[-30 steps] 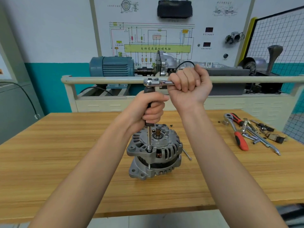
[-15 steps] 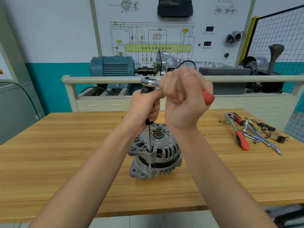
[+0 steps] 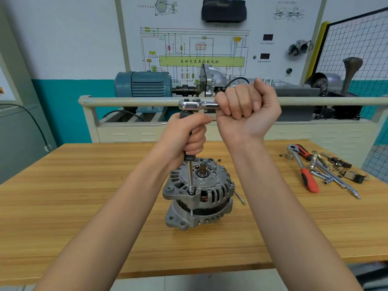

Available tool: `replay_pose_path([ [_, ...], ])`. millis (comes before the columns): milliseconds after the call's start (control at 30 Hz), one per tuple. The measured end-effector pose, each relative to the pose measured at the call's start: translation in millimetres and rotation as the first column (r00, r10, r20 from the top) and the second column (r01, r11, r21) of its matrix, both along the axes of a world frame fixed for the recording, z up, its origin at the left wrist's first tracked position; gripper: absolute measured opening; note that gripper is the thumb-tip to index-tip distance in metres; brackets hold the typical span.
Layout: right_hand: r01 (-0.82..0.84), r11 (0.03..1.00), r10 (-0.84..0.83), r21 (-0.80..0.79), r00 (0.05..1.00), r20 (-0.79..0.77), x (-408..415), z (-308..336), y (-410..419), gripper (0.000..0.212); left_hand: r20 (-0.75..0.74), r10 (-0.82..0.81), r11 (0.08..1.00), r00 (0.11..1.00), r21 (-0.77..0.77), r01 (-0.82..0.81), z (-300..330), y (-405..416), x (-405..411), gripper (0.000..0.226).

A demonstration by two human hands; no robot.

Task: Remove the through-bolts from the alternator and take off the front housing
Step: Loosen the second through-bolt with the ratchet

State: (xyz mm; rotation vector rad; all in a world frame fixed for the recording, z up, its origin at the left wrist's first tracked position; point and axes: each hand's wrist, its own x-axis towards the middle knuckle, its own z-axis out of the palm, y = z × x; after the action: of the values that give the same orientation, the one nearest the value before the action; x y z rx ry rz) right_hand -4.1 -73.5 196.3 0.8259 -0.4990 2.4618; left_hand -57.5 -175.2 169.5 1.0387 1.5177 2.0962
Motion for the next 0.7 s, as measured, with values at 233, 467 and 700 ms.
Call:
replay_pose_path([
  [233,0.812,0.528,-0.687,0.248,0.581,-0.437,25.5,-22.4,-48.9,0.033,-0.104,0.338,0.941,0.935,0.014,-0.338,-1.3,13.9,14.5,0.025],
  [467,0.505,0.830,-0.421,0.236,0.846,-0.328,20.6,-8.8,-28.3,0.041,-0.056,0.145,0.989,0.988,0.031,-0.144,-3.3,1.6,8.2,0.045],
  [700,-0.134,0.986,0.137,-0.102,0.990,0.019,1.5,0.4,13.8,0.048,-0.035,-0.219,0.964,0.975,-0.165,0.211,10.2,-3.8,1.5,0.040],
])
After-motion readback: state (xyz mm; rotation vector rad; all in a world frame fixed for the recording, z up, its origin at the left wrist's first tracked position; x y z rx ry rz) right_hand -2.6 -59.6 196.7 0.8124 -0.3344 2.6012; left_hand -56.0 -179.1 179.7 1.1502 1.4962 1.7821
